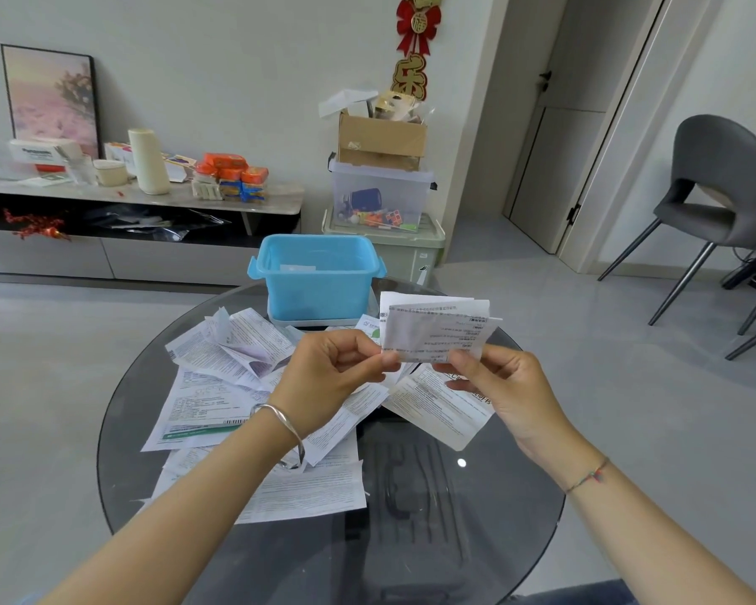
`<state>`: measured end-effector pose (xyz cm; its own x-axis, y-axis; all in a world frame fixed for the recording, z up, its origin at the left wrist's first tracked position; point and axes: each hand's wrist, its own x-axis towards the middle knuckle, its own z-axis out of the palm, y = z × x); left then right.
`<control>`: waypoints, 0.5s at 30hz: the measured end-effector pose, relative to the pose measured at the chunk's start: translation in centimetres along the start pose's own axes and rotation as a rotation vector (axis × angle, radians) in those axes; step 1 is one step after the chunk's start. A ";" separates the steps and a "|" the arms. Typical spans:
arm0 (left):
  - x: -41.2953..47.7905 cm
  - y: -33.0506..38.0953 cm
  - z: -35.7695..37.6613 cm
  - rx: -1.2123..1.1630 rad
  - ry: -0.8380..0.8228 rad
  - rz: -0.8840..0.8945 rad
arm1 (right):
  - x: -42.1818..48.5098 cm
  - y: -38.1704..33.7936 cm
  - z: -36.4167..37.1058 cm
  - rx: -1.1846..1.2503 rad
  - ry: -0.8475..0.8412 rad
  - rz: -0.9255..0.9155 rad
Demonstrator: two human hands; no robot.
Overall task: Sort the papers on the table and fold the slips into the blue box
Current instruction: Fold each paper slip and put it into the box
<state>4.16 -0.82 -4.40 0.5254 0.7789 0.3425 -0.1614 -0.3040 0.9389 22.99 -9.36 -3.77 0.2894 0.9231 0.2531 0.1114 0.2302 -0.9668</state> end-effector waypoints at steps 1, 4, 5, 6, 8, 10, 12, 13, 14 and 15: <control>0.0 -0.1 0.0 -0.005 0.005 0.002 | 0.0 -0.1 0.1 0.003 0.005 0.001; 0.0 -0.2 -0.1 0.001 0.005 -0.017 | -0.1 -0.2 0.3 0.013 0.000 0.010; 0.1 -0.2 -0.1 0.000 0.001 -0.024 | -0.1 -0.3 0.3 0.020 -0.003 0.019; 0.1 -0.2 -0.2 -0.009 -0.005 -0.035 | -0.2 -0.2 0.3 0.023 -0.002 0.024; 0.2 -0.2 -0.2 -0.051 -0.030 -0.065 | -0.3 -0.2 0.4 0.012 0.014 0.035; 0.2 -0.2 -0.2 -0.057 -0.063 -0.077 | -0.4 0.0 0.7 -0.010 0.015 0.047; 0.1 -0.3 0.0 -0.028 -0.069 -0.063 | -0.4 0.1 1.1 -0.018 -0.006 0.064; 0.1 -0.4 0.1 -0.022 -0.058 -0.057 | -0.4 0.1 1.2 -0.017 -0.011 0.070; 0.1 -0.6 0.1 -0.019 -0.043 -0.055 | -0.4 0.2 1.3 -0.012 -0.010 0.072; 0.1 -0.7 0.1 -0.017 -0.031 -0.053 | -0.4 0.2 1.3 -0.002 -0.006 0.076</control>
<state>4.41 -0.63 -5.03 0.5594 0.7761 0.2910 -0.1467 -0.2529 0.9563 21.66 -9.28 -4.08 0.2919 0.9397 0.1783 0.0913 0.1582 -0.9832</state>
